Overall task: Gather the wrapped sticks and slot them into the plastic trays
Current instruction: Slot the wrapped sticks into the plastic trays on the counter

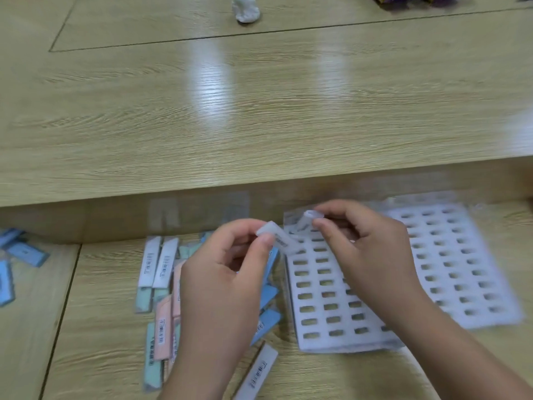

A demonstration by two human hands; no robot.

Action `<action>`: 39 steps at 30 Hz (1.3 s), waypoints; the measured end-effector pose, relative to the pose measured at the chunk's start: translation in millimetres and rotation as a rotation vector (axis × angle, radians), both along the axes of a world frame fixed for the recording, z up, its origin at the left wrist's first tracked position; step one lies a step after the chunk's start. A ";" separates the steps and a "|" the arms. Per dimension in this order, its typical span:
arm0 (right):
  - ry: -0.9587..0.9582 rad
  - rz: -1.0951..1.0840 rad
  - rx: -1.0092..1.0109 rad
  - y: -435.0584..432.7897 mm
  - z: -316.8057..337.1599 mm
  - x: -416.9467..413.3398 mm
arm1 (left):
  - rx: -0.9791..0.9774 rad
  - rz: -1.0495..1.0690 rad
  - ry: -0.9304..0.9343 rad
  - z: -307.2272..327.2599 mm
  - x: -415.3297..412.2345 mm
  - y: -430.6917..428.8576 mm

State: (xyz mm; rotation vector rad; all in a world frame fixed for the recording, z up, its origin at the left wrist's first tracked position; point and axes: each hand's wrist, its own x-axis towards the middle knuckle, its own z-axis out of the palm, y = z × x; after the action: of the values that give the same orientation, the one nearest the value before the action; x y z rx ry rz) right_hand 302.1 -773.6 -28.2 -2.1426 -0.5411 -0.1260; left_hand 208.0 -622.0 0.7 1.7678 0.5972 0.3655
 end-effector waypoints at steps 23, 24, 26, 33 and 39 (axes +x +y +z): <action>0.637 -0.013 0.582 0.3 11.1 -18.2 | -0.421 0.052 -0.045 -5.5 16.0 -19.4; 0.652 -0.053 0.647 -0.5 12.2 -16.6 | -0.423 0.034 -0.015 -8.9 16.4 -22.2; 0.621 -0.100 0.710 -3.6 13.8 -13.9 | -0.354 0.040 0.043 -17.2 14.2 -26.8; -0.082 -0.048 0.079 -8.8 -0.7 -4.0 | 0.008 0.047 0.234 -42.9 2.2 -29.2; -0.205 -0.015 0.041 -0.8 -17.6 0.0 | 0.033 0.039 0.193 -51.7 -2.1 -30.5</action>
State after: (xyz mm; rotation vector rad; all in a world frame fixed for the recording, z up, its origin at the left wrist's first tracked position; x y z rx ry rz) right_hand 302.1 -774.4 -45.8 -2.1065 -0.6348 -0.3656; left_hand 205.9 -652.6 -51.0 1.8376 0.7672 0.2335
